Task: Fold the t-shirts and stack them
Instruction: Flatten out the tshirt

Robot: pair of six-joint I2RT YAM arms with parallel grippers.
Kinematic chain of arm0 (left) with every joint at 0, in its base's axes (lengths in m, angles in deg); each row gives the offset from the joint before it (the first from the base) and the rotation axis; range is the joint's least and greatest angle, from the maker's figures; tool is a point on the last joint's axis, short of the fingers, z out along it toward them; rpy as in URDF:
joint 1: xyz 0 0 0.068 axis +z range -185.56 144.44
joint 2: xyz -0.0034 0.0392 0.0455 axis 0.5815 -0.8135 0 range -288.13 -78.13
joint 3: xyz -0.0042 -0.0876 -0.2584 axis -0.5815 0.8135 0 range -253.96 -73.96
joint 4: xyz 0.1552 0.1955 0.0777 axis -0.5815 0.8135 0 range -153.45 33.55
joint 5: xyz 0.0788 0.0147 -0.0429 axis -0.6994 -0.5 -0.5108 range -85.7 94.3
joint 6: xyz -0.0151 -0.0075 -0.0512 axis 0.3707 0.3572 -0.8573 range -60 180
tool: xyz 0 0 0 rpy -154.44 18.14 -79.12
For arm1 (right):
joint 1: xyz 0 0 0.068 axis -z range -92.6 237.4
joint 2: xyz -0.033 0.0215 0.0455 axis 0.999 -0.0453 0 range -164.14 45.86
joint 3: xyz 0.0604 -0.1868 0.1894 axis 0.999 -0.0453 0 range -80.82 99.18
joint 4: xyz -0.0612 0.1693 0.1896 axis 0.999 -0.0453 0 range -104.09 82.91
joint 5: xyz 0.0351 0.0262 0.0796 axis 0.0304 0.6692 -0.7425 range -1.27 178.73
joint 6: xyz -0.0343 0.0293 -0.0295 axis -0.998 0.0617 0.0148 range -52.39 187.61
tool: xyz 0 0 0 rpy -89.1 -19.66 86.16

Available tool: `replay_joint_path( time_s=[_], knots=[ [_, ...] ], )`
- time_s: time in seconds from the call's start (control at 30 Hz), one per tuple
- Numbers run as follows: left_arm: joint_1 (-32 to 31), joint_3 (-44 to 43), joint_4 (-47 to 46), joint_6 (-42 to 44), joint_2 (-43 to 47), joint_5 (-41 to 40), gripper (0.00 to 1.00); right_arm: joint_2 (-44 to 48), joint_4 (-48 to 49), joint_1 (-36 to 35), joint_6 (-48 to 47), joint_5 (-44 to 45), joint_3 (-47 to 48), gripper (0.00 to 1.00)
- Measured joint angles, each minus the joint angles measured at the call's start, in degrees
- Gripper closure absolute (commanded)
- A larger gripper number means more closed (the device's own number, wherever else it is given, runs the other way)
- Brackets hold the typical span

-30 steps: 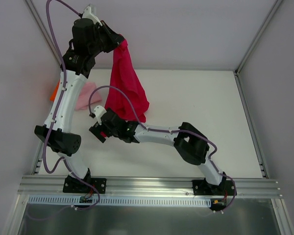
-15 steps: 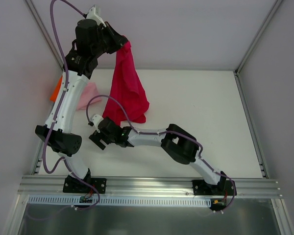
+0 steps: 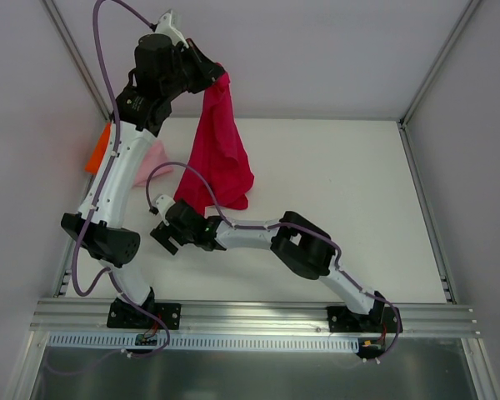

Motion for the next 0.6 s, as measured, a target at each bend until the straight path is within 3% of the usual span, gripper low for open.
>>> replay_joint_path(
  time_s=[0.27, 0.33, 0.37, 0.6],
  knots=[
    [-1.4, 0.1, 0.0, 0.2, 0.3, 0.0, 1.0, -1.8, 1.3, 0.0, -0.4, 2.4, 1.3, 0.07],
    [-1.4, 0.1, 0.0, 0.2, 0.6, 0.0, 1.0, -2.0, 1.7, 0.0, -0.8, 3.0, 1.4, 0.22],
    [-1.4, 0.1, 0.0, 0.2, 0.8, 0.0, 1.0, -2.1, 1.8, 0.0, -0.9, 3.2, 1.6, 0.37],
    [-1.8, 0.1, 0.0, 0.3, 1.6, -0.1, 1.0, -2.3, 1.8, 1.0, -2.5, 5.8, 1.6, 0.88]
  ],
)
